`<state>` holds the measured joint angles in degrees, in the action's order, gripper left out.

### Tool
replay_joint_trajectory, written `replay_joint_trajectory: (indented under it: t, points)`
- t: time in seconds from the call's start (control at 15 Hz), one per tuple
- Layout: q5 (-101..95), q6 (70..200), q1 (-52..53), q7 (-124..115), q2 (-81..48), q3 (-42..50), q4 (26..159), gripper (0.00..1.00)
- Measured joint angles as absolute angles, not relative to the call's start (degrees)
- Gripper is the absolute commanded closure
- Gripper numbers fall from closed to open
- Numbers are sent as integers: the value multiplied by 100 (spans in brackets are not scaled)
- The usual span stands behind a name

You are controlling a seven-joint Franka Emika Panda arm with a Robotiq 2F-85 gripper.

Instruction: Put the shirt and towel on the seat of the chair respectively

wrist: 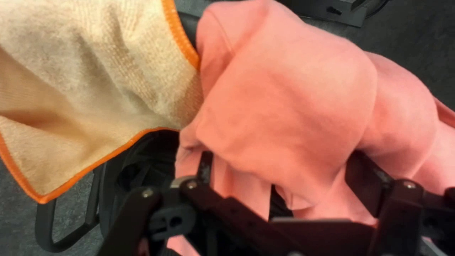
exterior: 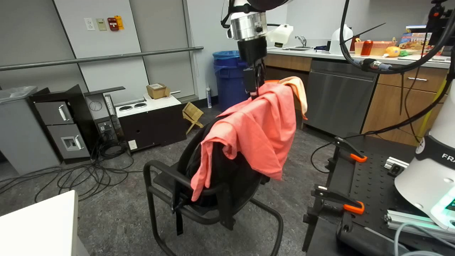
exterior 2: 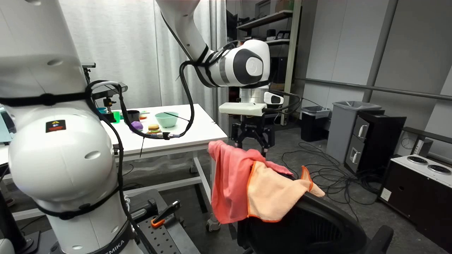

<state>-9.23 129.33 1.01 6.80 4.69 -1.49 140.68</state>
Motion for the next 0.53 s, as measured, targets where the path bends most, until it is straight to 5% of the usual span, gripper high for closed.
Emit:
replay_joint_trajectory:
  t: [0.53]
  points:
    - [-625, 12920, 101, 1035, 408, -141, 14047, 98]
